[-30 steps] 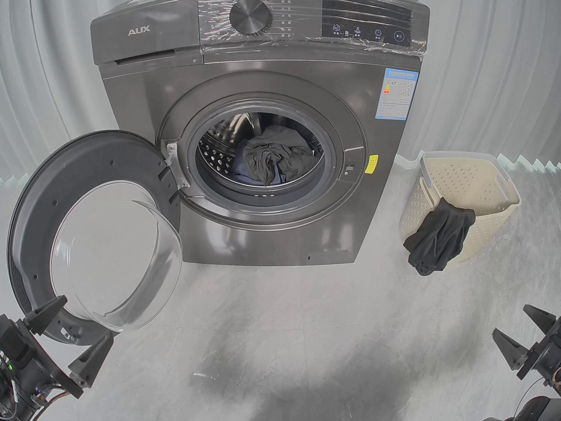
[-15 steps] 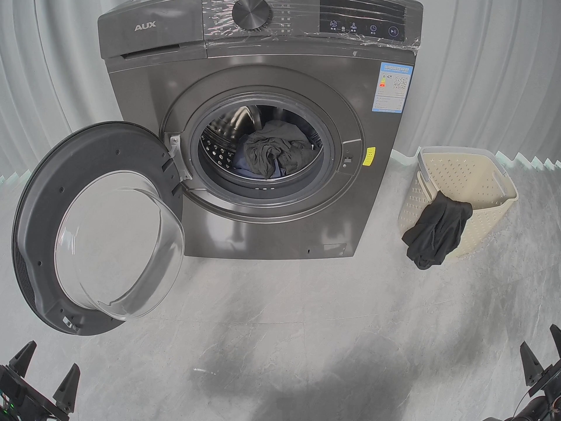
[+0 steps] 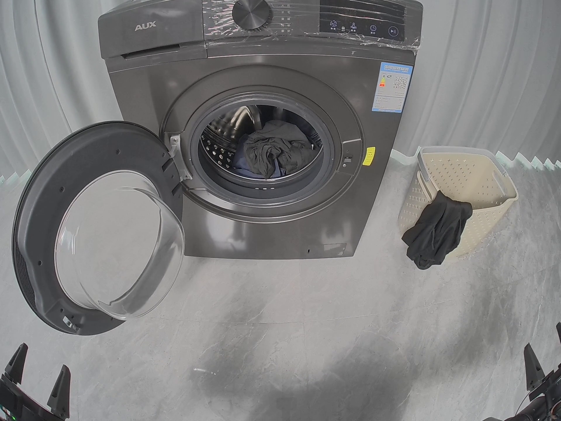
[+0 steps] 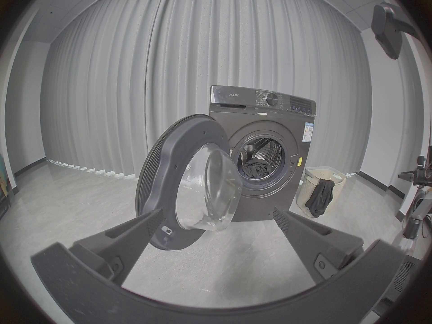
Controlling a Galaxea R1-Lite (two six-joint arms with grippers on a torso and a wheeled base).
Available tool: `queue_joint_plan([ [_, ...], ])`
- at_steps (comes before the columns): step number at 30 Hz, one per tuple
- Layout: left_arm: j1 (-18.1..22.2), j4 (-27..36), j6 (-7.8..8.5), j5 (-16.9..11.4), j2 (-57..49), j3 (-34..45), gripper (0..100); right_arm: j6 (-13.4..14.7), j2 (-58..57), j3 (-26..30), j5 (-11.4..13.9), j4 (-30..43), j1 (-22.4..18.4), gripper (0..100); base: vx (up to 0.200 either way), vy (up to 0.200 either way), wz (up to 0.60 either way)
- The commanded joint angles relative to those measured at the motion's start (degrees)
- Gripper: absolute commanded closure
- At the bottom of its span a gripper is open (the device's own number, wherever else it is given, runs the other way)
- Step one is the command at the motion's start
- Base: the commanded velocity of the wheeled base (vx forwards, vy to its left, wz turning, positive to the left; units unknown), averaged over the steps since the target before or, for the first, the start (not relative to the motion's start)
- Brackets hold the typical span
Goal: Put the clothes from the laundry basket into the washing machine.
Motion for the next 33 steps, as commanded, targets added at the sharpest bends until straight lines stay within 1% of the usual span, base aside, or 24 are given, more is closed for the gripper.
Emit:
queue_joint_plan([
  [1, -1.14, -0.08, -1.09, -1.56, -2.41, 1.01, 0, -0.71, -2.39, 0.4, -4.74, 1.96, -2.08, 0, 0.0, 0.0, 0.0],
  [3, -1.14, -0.08, -1.09, -1.56, -2.41, 1.01, 0, -2.21, -2.39, 0.4, 0.97, 1.79, -2.08, 0, 0.0, 0.0, 0.0],
  [4, -1.14, -0.08, -1.09, -2.26, -2.41, 1.01, 0, -2.38, -2.39, 0.13, 8.79, 2.58, -1.99, 0, 0.0, 0.0, 0.0],
  [5, -1.14, -0.08, -1.26, -2.88, -2.41, 1.01, 0, -1.42, -2.39, -0.39, 8.97, 3.46, -2.08, 0, 0.0, 0.0, 0.0],
  [6, -1.14, -0.08, -1.44, -3.23, -2.41, 1.01, 0, -0.8, -2.39, -0.57, 8.35, 3.81, -2.08, 0, 0.0, 0.0, 0.0],
  [7, -1.22, 0.01, -3.02, -5.78, -2.41, 0.84, 0, 1.83, -2.3, -1.36, 3.34, 6.09, -2.26, 0, 0.0, 0.0, 0.0],
  [8, -1.22, 0.01, -3.02, -5.78, -2.41, 0.84, 0, 1.83, -2.3, -1.36, 3.34, 6.09, -2.26, 0, 0.0, 0.0, 0.0],
  [9, -1.14, -0.17, -3.81, -6.57, -2.41, 1.01, 0, 2.1, -2.39, -1.36, 0.53, 6.36, -2.08, 0, 0.0, 0.0, 0.0],
  [10, -1.14, -0.17, -3.72, -6.48, -2.41, 1.01, 0, 2.63, -2.39, -1.19, 2.2, 6.01, -2.17, 0, 0.0, 0.0, 0.0],
  [11, -1.05, -0.17, -3.64, -6.57, -2.41, 1.01, 0, 2.27, -2.39, -1.1, 4.4, 5.57, -2.17, 0, 0.0, 0.0, 0.0],
  [12, -1.05, -0.08, -3.37, -6.74, -2.41, 1.01, 0, 2.01, -2.39, -1.01, 10.73, 5.3, -2.17, 0, 0.0, 0.0, 0.0],
  [13, -1.05, -0.17, -3.37, -6.74, -2.41, 1.01, 0, 1.57, -2.3, -1.1, 11.69, 5.3, -2.08, 0, 0.0, 0.0, 0.0],
  [14, -1.05, -0.08, -3.28, -6.66, -2.41, 1.01, 0, 1.57, -2.3, -1.19, 9.5, 5.39, -2.08, 0, 0.0, 0.0, 0.0],
  [15, -1.05, -0.08, -3.2, -6.66, -2.41, 1.01, 0, 1.66, -2.3, -1.1, 6.16, 5.39, -2.17, 0, 0.0, 0.0, 0.0],
  [16, -1.05, -0.08, -3.2, -6.48, -2.41, 1.01, 0, 0.96, -2.3, -1.1, 0.09, 5.48, -2.17, 0, 0.0, 0.0, 0.0],
  [17, -0.96, -0.08, -3.02, -6.22, -2.41, 1.01, 0, 0.69, -2.3, -1.1, -3.6, 5.48, -2.17, 0, 0.0, -0.2, 0.0],
  [18, -0.96, 0.01, -2.67, -4.81, -2.41, 1.01, 0, 0.87, -2.3, -1.01, -6.15, 5.3, -2.17, 0, 0.0, -0.2, 0.0],
  [20, -0.96, 0.54, -2.41, -1.03, -2.41, 0.92, 0, 1.22, -2.3, -1.01, -4.92, 5.39, -2.17, 0, 0.0, -0.2, 0.0],
  [21, -0.96, 0.98, -2.14, 0.38, -2.41, 0.84, 0, 1.22, -2.3, -1.1, -4.92, 5.48, -1.99, 0, 0.0, -0.2, 0.0],
  [23, -0.96, 1.24, -2.05, 1.26, -2.41, 0.66, 0, 1.13, -2.3, -1.1, -4.92, 5.57, -1.99, 0, 0.0, -0.2, 0.0],
  [26, -0.96, 1.42, -2.23, 1.52, -2.41, 0.57, 0, 1.22, -2.3, -1.01, -5.09, 5.3, -2.08, 0, 0.0, -0.2, 0.0],
  [27, -0.96, 1.42, -2.49, 1.52, -2.41, 0.57, 0, 1.22, -2.3, -0.92, -4.21, 4.95, -2.08, 0, 0.0, -0.2, 0.0],
  [30, -0.96, 1.33, -2.49, 1.34, -2.41, 0.66, 0, 1.04, -2.3, -1.01, -3.6, 5.39, -1.99, 0, 0.0, -0.2, 0.0],
  [33, -0.96, 1.24, -2.49, 0.11, -2.41, 0.66, 0, 1.13, -2.3, -0.92, -2.81, 4.95, -1.99, 0, 0.0, -0.2, 0.0],
])
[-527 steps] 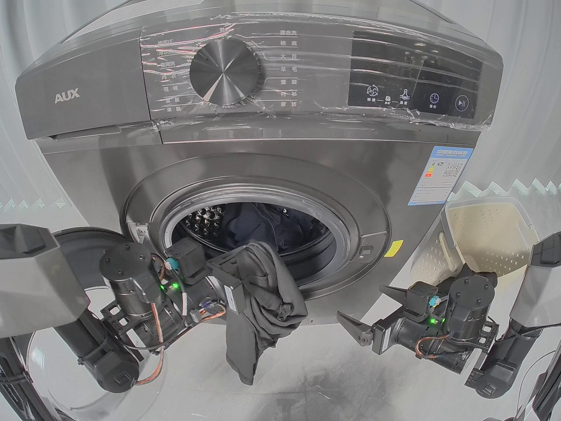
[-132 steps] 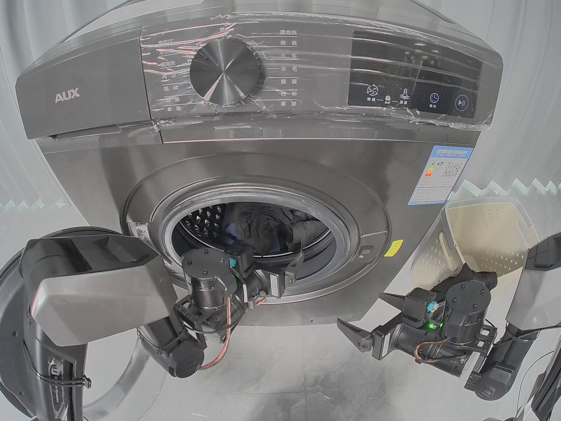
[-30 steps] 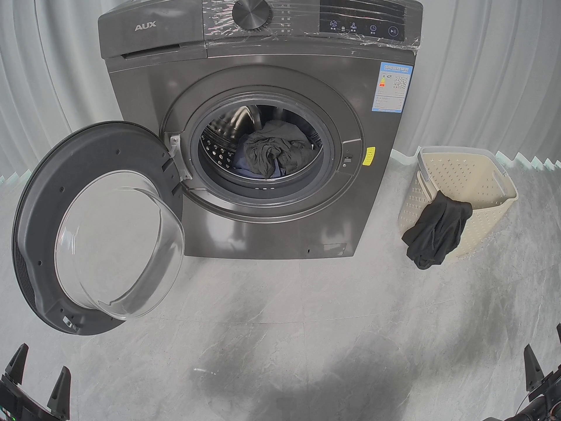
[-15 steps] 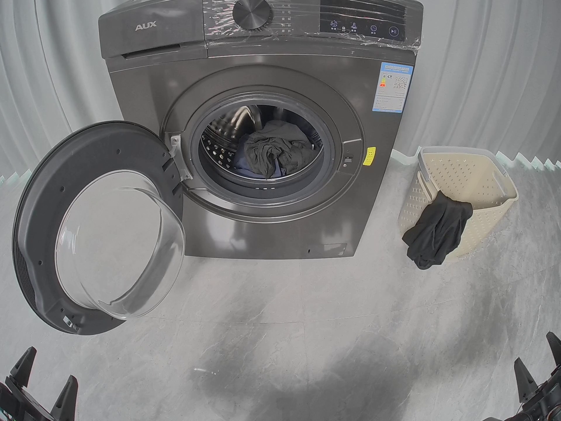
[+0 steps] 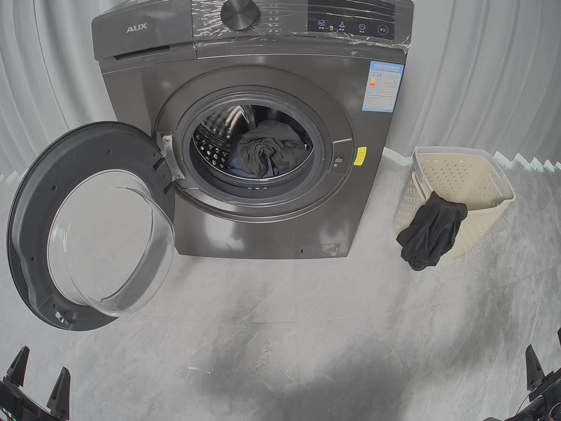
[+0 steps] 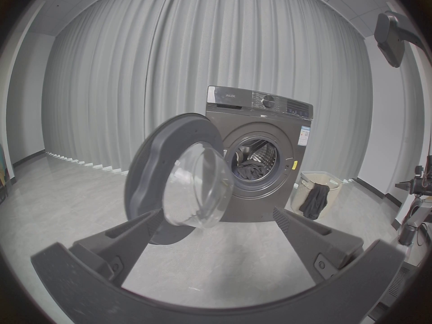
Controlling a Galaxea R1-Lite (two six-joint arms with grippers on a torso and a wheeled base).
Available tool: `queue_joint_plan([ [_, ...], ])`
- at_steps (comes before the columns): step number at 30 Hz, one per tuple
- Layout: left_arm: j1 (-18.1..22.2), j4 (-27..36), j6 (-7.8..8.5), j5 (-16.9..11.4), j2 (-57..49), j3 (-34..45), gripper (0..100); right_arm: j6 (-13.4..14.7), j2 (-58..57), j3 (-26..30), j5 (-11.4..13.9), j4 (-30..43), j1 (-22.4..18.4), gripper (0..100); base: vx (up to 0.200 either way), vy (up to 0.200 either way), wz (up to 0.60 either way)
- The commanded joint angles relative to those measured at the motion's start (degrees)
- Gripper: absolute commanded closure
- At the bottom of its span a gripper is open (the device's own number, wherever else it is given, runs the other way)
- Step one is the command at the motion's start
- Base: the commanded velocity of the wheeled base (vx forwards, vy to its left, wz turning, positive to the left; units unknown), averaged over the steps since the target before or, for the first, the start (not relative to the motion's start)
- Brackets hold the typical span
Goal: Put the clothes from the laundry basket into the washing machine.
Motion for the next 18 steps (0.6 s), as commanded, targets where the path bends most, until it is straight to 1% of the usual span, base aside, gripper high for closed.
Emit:
queue_joint_plan([
  [1, -0.01, -0.06, -0.26, -0.85, -0.66, 0.66, 0, 0.16, -0.27, 0.13, 0.58, -0.42, 0.02, 0, 0.0, -0.2, 0.0],
  [3, -0.01, -0.06, -0.34, -1.12, -0.66, 0.66, 0, 0.16, -0.27, 0.13, 0.58, -0.42, 0.02, 0, 0.0, -0.2, 0.0],
  [7, -0.01, -0.42, -1.31, -0.85, -0.66, 0.75, 0, 0.16, -0.36, 0.13, 1.02, -0.15, 0.02, 0, 0.0, -0.2, 0.0],
  [12, -0.01, -0.5, -1.31, -1.03, -0.66, 0.84, 0, 0.25, -0.36, 0.13, 1.02, -0.15, 0.02, 0, 0.0, -0.2, 0.0],
  [16, -0.1, -0.77, -1.66, -1.38, -0.66, 0.92, 0, 0.33, -0.36, 0.13, 1.02, -0.33, 0.02, 0, 0.0, -0.2, 0.0],
  [18, -0.1, -0.86, -1.93, -1.38, -0.66, 1.01, 0, 0.33, -0.36, 0.13, 1.02, -0.33, 0.02, 0, 0.0, 0.0, 0.0],
])
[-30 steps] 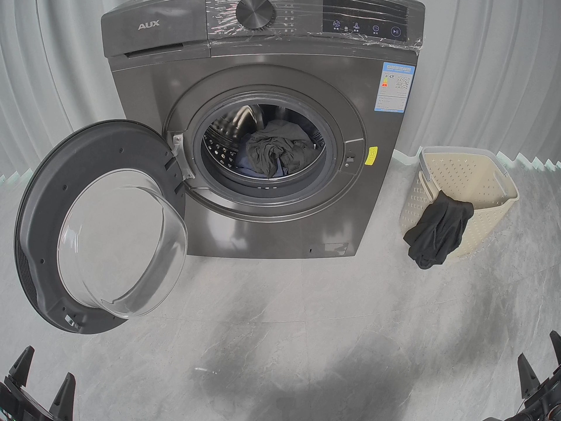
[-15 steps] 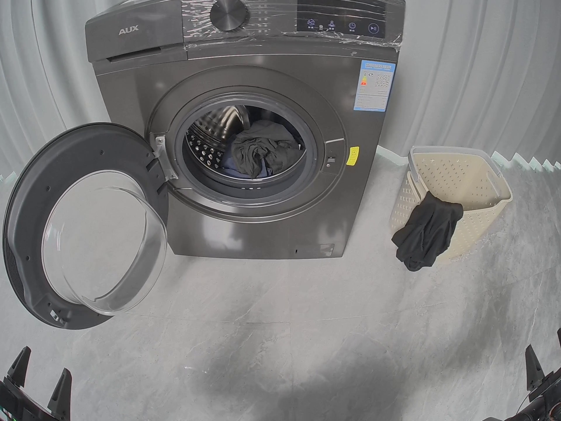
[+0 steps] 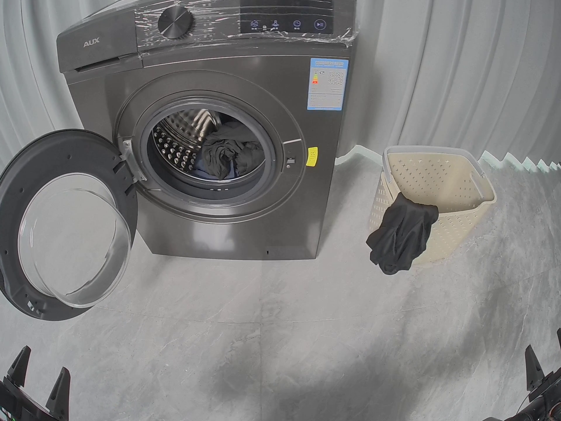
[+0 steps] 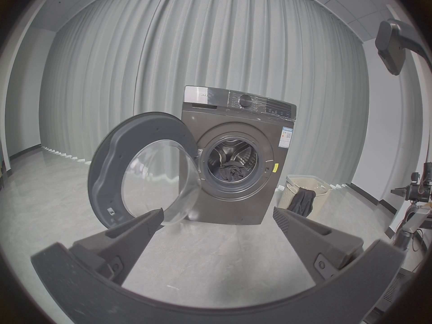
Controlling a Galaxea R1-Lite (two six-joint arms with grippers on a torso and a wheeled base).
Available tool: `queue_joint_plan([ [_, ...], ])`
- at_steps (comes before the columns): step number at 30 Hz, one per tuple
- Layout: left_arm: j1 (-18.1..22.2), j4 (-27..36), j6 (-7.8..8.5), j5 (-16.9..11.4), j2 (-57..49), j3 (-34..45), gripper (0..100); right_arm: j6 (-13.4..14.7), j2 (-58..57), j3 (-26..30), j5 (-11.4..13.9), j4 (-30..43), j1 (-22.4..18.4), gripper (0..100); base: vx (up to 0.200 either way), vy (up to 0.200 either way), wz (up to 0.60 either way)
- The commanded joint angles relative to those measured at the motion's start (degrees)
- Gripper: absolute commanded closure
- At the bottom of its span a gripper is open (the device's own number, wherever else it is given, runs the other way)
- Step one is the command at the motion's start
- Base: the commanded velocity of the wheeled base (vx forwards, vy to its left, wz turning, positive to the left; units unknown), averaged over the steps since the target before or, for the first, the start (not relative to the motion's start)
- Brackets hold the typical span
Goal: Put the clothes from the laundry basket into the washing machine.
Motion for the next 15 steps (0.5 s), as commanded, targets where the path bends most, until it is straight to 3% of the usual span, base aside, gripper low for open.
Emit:
queue_joint_plan([
  [1, 0.06, -0.06, -0.19, -0.06, -0.74, 1.01, 0, 0.08, -0.39, -0.01, -0.08, -0.14, 0.02, 0, 0.0, 0.0, 0.0],
  [9, 0.06, 0.02, 0.34, 0.81, -0.74, 1.01, 0, 0.43, -0.39, 0.08, -0.26, -0.23, 0.02, 0, 0.0, 0.0, 0.0],
  [13, 0.06, 0.2, 1.66, 0.73, -0.74, 0.92, 0, 0.34, -0.39, 0.08, -0.26, -0.23, 0.02, 0, 0.0, 0.0, 0.0],
  [15, 0.06, 0.2, 2.01, 0.73, -0.74, 0.92, 0, 0.34, -0.39, 0.08, -0.26, -0.23, 0.02, 0, 0.0, -0.2, 0.0],
])
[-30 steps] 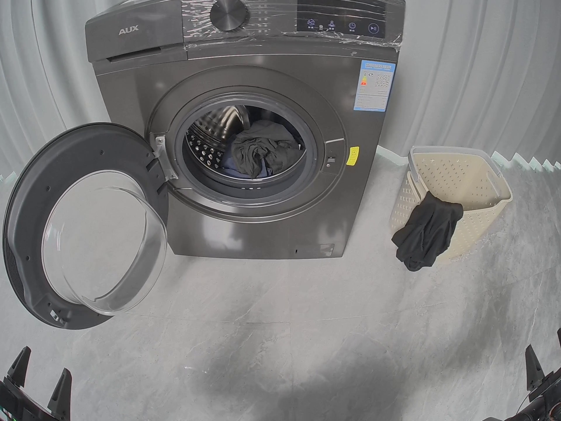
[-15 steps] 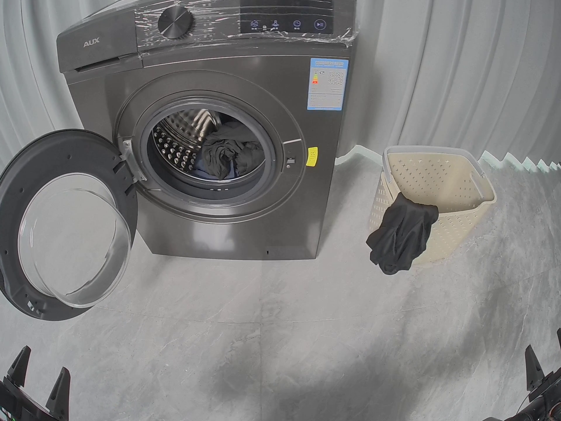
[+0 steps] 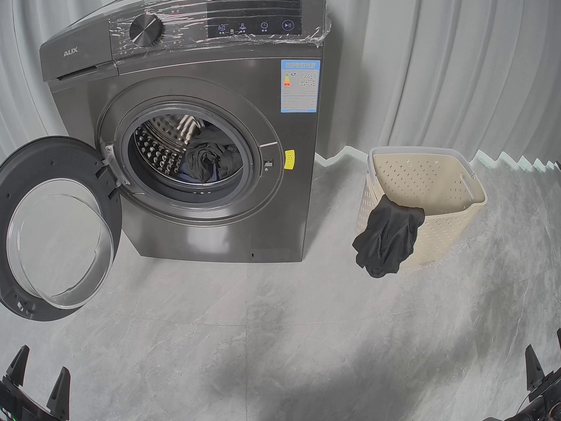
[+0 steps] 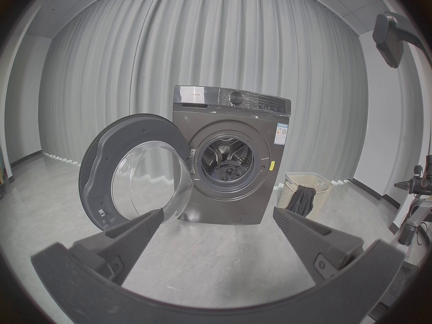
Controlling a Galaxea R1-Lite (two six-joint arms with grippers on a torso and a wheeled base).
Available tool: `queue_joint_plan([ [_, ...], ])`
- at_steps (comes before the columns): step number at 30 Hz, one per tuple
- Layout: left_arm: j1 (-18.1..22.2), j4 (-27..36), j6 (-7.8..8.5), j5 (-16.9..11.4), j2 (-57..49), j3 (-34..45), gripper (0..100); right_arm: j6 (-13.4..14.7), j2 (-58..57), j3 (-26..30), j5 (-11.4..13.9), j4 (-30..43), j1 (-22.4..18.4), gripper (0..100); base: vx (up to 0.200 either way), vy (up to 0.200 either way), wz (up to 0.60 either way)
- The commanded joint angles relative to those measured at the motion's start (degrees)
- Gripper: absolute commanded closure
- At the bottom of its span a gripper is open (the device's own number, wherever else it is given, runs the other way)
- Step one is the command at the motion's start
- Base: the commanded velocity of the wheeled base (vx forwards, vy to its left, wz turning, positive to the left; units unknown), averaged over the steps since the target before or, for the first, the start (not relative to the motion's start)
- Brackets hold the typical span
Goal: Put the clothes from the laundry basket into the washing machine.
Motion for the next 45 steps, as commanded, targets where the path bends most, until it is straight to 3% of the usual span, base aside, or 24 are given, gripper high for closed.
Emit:
queue_joint_plan([
  [1, 0.04, 0.01, 0.13, -0.11, -0.79, 0.92, 0, 0.07, -0.42, 0.0, 0.01, -0.01, 0.04, 0, 0.0, -0.2, 0.0],
  [25, 0.04, -0.17, -0.13, -0.72, -0.79, 1.01, 0, -0.28, -0.33, -0.09, 0.01, 0.35, -0.05, 0, 0.0, -0.2, 0.0],
  [31, 0.04, -0.17, -0.3, -0.72, -0.79, 1.01, 0, -0.28, -0.42, -0.09, 0.01, 0.43, -0.05, 0, 0.0, 0.0, 0.0],
  [45, 0.04, -0.08, -0.57, -0.81, -0.79, 0.92, 0, -0.37, -0.33, -0.09, -0.08, 0.52, -0.05, 0, 0.2, 0.0, 0.0],
])
